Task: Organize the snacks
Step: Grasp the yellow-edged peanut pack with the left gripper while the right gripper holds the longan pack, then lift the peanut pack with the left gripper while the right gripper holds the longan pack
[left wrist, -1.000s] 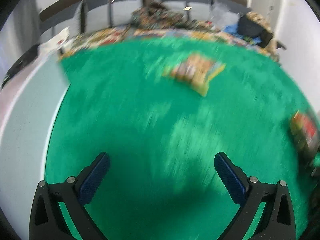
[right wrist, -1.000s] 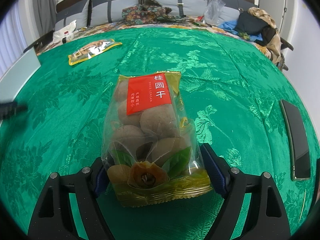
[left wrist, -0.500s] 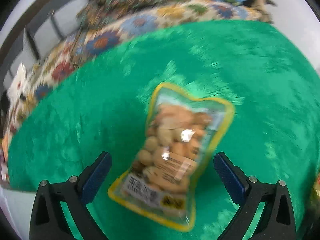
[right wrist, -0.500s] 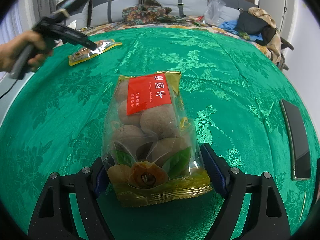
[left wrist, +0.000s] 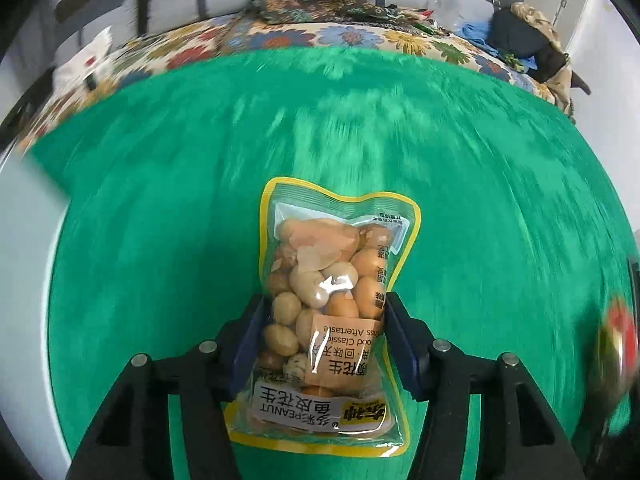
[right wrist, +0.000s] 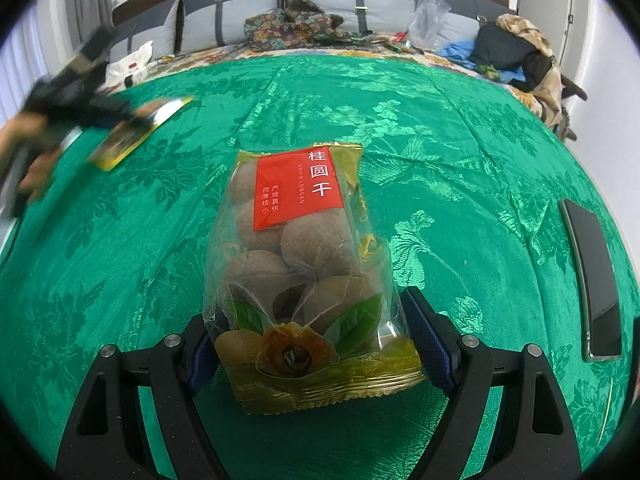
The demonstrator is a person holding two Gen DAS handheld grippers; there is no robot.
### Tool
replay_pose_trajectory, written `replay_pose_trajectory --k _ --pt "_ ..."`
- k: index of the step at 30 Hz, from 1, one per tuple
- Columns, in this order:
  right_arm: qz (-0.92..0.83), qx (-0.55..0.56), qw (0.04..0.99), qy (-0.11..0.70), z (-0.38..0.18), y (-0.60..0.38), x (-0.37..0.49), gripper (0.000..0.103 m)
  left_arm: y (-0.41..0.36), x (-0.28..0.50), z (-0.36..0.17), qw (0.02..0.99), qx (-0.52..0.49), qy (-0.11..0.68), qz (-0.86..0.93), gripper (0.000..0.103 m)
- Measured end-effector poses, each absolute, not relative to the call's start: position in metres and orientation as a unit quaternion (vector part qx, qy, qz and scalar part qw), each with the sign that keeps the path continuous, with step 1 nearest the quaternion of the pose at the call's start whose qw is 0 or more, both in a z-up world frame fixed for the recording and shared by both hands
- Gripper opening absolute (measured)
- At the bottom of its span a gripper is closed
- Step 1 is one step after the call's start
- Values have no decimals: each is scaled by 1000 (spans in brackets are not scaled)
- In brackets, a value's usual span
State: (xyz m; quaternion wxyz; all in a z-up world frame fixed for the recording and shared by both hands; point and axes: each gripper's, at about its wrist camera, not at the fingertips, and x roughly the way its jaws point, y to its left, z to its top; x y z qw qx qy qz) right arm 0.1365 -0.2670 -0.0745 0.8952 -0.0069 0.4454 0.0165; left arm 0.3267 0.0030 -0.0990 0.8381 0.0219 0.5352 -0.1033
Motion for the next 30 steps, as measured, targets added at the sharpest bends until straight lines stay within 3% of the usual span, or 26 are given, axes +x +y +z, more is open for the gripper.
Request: replay_pose_trajectory --k 6,9,11,14,17,30 --pt "16 -7 895 445 -74 -267 136 85 20 190 -98 841 15 532 -95 58" --pt "16 -7 895 445 -74 -268 136 85 19 151 -99 851 13 516 -101 63" --pt "16 -7 895 445 -74 -268 136 85 17 142 -102 861 20 499 -96 80" --pt "17 -6 895 445 -74 -268 136 85 17 137 -111 880 40 466 -80 95" --pt "15 -8 895 446 -75 -267 137 85 24 141 -114 885 30 459 -78 103" --pt "15 -8 895 446 -75 -268 137 85 24 149 -114 884 35 458 -90 103"
